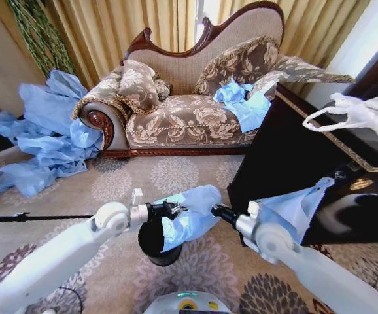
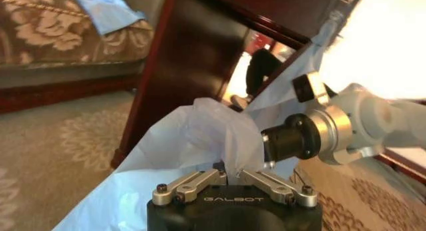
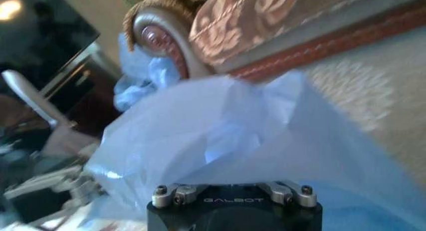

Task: Place a garbage bag over the trash bin.

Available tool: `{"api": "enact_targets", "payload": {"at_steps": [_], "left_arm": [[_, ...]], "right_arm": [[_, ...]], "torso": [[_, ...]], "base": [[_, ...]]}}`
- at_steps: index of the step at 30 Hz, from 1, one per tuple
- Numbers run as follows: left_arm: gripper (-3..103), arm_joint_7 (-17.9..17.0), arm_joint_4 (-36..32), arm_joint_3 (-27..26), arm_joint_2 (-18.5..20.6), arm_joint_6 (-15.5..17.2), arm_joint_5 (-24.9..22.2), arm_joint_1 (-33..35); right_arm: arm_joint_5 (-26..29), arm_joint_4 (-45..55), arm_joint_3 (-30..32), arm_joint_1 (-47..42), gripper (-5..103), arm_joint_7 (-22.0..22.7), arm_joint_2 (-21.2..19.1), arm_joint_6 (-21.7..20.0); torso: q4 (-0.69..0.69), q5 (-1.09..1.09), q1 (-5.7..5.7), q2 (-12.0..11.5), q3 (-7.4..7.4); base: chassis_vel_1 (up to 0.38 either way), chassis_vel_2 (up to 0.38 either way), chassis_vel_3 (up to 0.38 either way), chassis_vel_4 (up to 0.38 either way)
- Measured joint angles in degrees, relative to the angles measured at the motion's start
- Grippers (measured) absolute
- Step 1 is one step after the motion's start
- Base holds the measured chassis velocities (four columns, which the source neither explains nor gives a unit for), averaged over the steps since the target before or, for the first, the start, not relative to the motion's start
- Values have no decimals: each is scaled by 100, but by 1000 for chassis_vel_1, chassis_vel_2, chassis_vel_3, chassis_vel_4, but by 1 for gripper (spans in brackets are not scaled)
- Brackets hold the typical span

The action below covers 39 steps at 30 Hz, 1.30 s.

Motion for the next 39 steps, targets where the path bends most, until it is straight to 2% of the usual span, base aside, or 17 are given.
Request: {"api": "enact_targets", "payload": {"at_steps": [1, 3, 4, 6, 11, 13, 17, 19, 23, 26, 30, 34, 36, 38, 39], "left_arm": [[0, 0, 0, 0, 0, 0, 0, 0], [0, 460, 249, 377, 106, -175, 122, -482], [0, 460, 249, 377, 106, -175, 122, -482], [0, 914, 560, 829, 275, -344, 213, -1028], [0, 1155, 891, 1034, 283, -441, 215, -1413], [0, 1252, 1048, 1111, 236, -472, 167, -1667], [0, 1267, 1076, 1198, 182, -473, 31, -1918], [0, 1218, 1056, 1287, 122, -462, -131, -2168], [0, 1188, 1104, 1305, 54, -449, -204, -2382], [0, 1183, 1181, 1333, -26, -389, -287, -2648], [0, 1174, 1055, 1239, -18, -360, -317, -2541], [0, 1144, 756, 1059, 35, -289, -418, -2253], [0, 1100, 592, 998, 25, -226, -509, -2152], [0, 1091, 563, 995, 16, -209, -541, -2148], [0, 1076, 524, 1000, -1, -174, -606, -2157]], "right_arm": [[0, 0, 0, 0, 0, 0, 0, 0], [73, -119, -255, 277, 0, -200, 178, -165], [73, -119, -255, 277, 0, -200, 178, -165], [134, -149, -471, 553, 0, -324, 151, -348], [276, -78, -486, 576, 0, -547, -93, -548], [138, -130, -511, 544, 0, -917, -195, -674], [-81, -283, -617, 556, 0, -1093, -67, -684], [-125, -364, -705, 625, 0, -1019, 190, -684], [-142, -336, -773, 651, 0, -945, 307, -681], [-324, -150, -736, 563, 0, -847, 392, -567], [-616, -252, -484, 528, 0, -921, 381, -468], [-1095, -613, -182, 550, 0, -1269, 409, -358], [-1474, -970, -75, 634, 0, -1458, 673, -208], [-1535, -1041, -49, 654, 0, -1471, 765, -163], [-1626, -1137, 0, 690, 0, -1482, 952, -88]], "torso": [[0, 0, 0, 0, 0], [-1, 1, 0, 0, 0], [-1, 1, 0, 0, 0], [2, 1, 0, 0, 0], [-2, 0, 0, 0, 0], [-1, 0, -1, 0, -1], [-2, 2, 0, 0, 0], [1, 2, 0, 0, 0], [2, 1, 0, 0, 0], [-3, 3, -1, 0, -1], [-1, 0, -1, 0, -1], [-1, 0, -1, 0, -1], [0, 1, -1, 0, -1], [0, 2, 0, 0, -1], [0, 2, 0, 0, -1]], "base": [[0, 0, 0, 0], [0, 0, 0, 0], [0, 0, 0, 0], [0, 0, 0, 0], [0, 0, 0, 0], [0, 0, 0, 0], [0, 0, 0, 0], [0, 0, 0, 0], [0, 0, 0, 0], [0, 0, 0, 0], [0, 0, 0, 0], [0, 0, 0, 0], [0, 0, 0, 0], [0, 0, 0, 0], [0, 0, 0, 0]]}}
